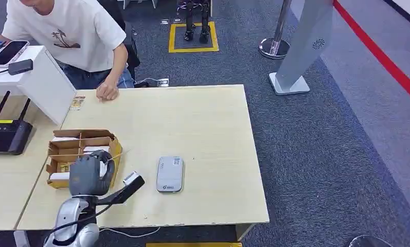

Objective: Pass the card to the sensor for recognition and then transmit it.

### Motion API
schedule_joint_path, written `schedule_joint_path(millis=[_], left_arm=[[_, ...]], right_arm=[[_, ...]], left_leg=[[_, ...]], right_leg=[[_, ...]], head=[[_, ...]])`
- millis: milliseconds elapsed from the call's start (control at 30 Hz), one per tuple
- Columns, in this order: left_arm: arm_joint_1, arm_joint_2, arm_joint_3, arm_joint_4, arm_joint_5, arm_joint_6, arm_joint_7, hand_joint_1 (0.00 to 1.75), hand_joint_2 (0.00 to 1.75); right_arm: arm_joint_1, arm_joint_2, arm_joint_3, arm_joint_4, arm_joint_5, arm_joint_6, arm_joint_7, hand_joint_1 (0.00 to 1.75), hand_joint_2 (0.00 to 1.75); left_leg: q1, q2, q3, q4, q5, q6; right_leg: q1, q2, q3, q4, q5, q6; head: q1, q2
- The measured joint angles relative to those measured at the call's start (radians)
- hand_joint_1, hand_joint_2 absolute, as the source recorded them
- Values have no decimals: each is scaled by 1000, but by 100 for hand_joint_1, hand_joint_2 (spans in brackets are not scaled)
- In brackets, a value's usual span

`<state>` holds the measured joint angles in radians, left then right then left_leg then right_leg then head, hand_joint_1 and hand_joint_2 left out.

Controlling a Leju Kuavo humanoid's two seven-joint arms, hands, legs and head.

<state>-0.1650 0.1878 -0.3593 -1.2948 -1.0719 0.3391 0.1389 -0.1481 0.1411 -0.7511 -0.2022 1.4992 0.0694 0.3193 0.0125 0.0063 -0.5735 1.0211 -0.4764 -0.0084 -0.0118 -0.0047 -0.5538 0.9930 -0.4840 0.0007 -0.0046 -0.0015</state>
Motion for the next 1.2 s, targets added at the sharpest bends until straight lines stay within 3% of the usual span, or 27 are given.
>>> schedule_joint_path(millis=[400,700,900,1200], left_arm=[[-136,207,276,-26,30,-43,-5,175,175],[-211,343,387,1,-10,-72,-4,175,175],[-238,370,397,27,-19,-80,-4,175,175],[-242,361,396,40,-18,-100,-6,175,175]], right_arm=[[-10,5,15,0,0,8,9,0,0],[-14,10,22,0,-2,8,9,0,0],[-16,10,22,0,-3,9,8,0,0],[-18,13,22,0,-19,4,8,0,0]], left_leg=[[0,0,0,0,0,0],[1,1,-1,0,0,-1],[1,1,-1,0,0,-1],[1,1,-1,0,0,-1]], right_leg=[[0,0,0,0,0,0],[1,1,-2,0,0,0],[1,1,-1,0,0,0],[1,1,-2,-1,0,0]], head=[[0,0],[0,0],[0,0],[0,0]])
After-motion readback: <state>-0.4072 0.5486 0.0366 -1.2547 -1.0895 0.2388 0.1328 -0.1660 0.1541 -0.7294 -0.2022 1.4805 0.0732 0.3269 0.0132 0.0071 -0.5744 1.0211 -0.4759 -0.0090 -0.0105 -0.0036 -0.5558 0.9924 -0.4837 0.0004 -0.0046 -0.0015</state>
